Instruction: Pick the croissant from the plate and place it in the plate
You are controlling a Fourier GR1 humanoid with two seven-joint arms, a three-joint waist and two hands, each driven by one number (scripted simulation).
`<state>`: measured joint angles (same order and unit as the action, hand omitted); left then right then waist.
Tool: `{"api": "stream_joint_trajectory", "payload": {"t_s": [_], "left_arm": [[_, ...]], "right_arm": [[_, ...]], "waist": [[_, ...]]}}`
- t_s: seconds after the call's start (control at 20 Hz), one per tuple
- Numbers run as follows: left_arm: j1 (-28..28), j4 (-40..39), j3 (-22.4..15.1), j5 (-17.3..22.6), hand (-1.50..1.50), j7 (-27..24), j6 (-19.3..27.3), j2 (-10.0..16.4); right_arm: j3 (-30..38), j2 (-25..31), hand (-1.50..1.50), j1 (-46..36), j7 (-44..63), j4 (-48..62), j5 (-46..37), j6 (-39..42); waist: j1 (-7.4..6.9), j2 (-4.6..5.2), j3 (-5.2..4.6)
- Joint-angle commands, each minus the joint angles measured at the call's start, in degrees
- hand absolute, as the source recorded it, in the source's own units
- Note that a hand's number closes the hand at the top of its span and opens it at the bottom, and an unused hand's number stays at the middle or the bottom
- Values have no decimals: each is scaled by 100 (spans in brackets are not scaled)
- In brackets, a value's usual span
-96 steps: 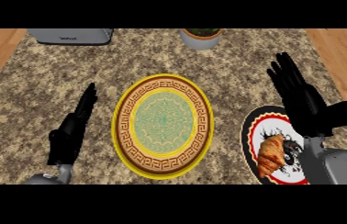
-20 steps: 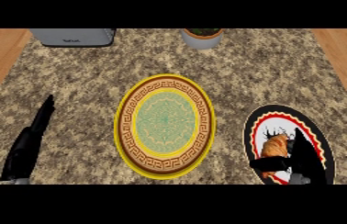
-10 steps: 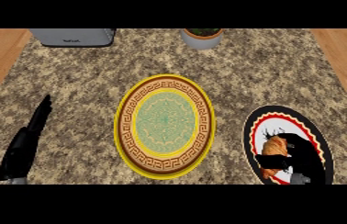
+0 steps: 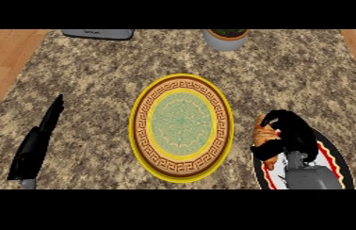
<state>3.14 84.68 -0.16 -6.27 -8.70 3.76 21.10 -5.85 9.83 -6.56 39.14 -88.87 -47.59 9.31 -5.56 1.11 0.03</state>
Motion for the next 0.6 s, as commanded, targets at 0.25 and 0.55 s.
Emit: {"api": "stream_joint_trajectory", "payload": {"t_s": [0.25,0.55], "left_arm": [[-370,-7,-144,-58,0,63,-94,-23],[-420,-121,-164,-85,0,144,-14,-146]], "right_arm": [[-565,1621,150,-1695,-3291,538,398,1147],[68,2028,150,-2608,-5396,1682,761,398]], "waist": [[-258,123,41],[-67,120,39]]}}
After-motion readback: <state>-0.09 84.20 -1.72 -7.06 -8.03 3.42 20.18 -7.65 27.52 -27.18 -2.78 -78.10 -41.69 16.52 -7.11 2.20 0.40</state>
